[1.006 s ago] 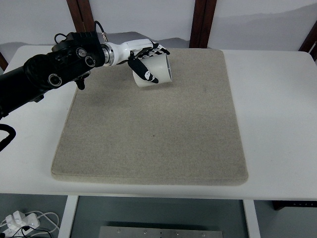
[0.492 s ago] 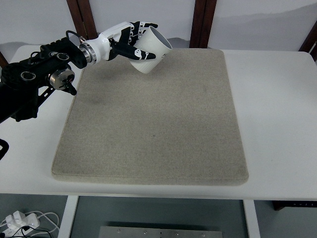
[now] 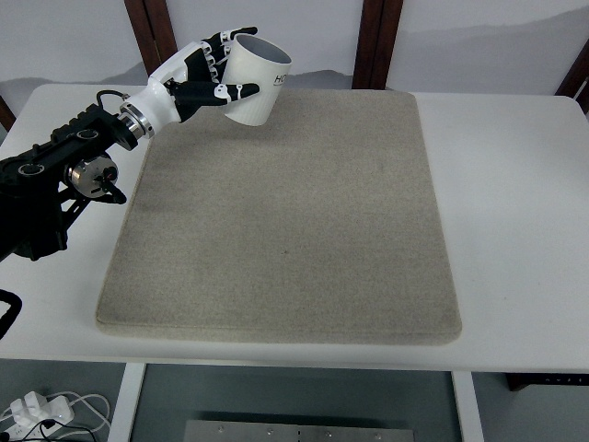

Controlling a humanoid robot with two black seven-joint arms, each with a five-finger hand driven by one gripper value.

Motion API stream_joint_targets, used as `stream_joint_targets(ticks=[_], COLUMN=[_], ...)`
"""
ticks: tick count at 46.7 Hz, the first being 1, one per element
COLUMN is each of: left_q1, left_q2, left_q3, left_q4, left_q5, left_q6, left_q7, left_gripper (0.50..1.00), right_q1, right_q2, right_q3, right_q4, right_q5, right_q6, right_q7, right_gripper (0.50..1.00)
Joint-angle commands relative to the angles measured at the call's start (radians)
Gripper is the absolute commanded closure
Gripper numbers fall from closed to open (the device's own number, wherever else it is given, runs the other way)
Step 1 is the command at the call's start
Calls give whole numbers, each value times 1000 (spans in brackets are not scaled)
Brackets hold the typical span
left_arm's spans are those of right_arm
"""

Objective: Flip white cup upright
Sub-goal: 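Lift the cup with the left hand, rotating it open end up, then carry the held cup back over the mat with the left hand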

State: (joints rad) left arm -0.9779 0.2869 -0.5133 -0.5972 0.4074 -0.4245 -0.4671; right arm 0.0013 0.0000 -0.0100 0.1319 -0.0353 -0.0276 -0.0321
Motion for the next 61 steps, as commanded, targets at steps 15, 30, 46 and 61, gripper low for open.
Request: stream_joint_targets(ticks=[15, 30, 46, 61], left_q1=[18, 28, 31, 33], left_q2=[-80, -144, -169, -169], left_q3=[7, 21, 71, 113], left_q4=[126, 160, 204, 209], left_q5=[2, 21, 31, 33], left_q6=[-45, -36, -14, 33], left_q7=[-144, -144, -144, -144], left_gripper=[784, 789, 799, 793], right_q1=[-1, 0, 0, 0], right_q2=[0, 0, 0, 0], right_q3=[1, -1, 1, -1], right_q4=[0, 0, 0, 0], right_q5=[0, 0, 0, 0], right_q6=[0, 0, 0, 0], right_q7=[0, 0, 0, 0], right_gripper=[548, 548, 548, 548])
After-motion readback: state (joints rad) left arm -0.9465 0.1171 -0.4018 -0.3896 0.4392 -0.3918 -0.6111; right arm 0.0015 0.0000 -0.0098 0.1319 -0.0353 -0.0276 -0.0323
